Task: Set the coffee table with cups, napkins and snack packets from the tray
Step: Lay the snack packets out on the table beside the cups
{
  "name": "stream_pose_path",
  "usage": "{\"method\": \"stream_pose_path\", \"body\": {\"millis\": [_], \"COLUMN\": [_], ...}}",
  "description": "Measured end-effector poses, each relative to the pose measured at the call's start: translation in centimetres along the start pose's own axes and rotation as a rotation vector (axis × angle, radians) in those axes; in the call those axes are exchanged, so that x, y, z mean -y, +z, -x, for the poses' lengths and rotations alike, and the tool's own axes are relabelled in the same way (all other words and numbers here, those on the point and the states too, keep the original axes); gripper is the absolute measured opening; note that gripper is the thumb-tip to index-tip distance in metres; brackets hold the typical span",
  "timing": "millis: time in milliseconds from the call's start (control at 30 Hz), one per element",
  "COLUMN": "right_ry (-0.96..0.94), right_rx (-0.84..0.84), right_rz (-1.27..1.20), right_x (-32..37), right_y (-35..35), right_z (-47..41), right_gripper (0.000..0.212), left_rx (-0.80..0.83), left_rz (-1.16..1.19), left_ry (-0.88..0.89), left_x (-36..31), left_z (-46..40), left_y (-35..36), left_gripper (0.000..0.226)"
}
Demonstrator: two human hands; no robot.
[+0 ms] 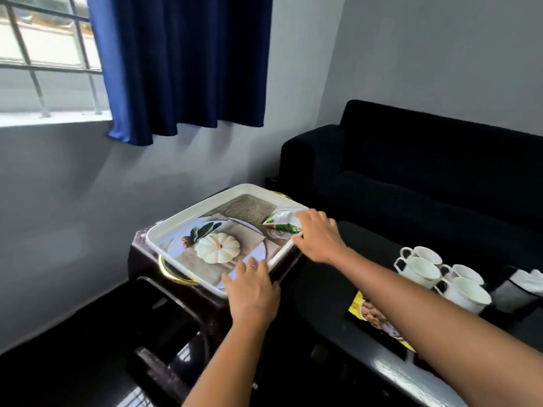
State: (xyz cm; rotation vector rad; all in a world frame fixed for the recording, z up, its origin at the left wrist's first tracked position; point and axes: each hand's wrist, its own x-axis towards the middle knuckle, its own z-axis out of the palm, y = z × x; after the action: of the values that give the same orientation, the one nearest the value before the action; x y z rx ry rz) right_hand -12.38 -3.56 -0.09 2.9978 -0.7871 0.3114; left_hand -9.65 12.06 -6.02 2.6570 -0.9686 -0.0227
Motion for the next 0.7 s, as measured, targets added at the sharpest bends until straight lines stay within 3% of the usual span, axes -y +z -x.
{"method": "stream_pose_path", "body": {"millis": [233,333,467,700], "right_ry": [0.173,0.199,0.103,-0.136], "right_rx": [0.127,0.198,0.050,-0.163], "right_rz": [-0.017,-0.020,0.091,0.224], "right_x": [-0.2,-0.7,-0.3,0.1], "right_y": [1.5,2.3,3.3,2.5], "right_z": [-6.1,-6.4,-5.5,-2.4], "right_gripper": [0.080,0.075,0.055,0.054], "left_rx": [-0.026,-0.029,-0.037,-0.018], "left_rz": [-0.017,-0.027,-0.047,-0.059], "left_ry": [-0.009,-0.009,-0.016,-0.013], "left_x": [-0.1,-0.2,-0.2,-0.4], "left_z": [0.1,0.2,0.2,0.2], "left_y": [0.0,0.0,0.1,-0.1], "left_gripper": [0.039,0.037,0.037,0.040]}}
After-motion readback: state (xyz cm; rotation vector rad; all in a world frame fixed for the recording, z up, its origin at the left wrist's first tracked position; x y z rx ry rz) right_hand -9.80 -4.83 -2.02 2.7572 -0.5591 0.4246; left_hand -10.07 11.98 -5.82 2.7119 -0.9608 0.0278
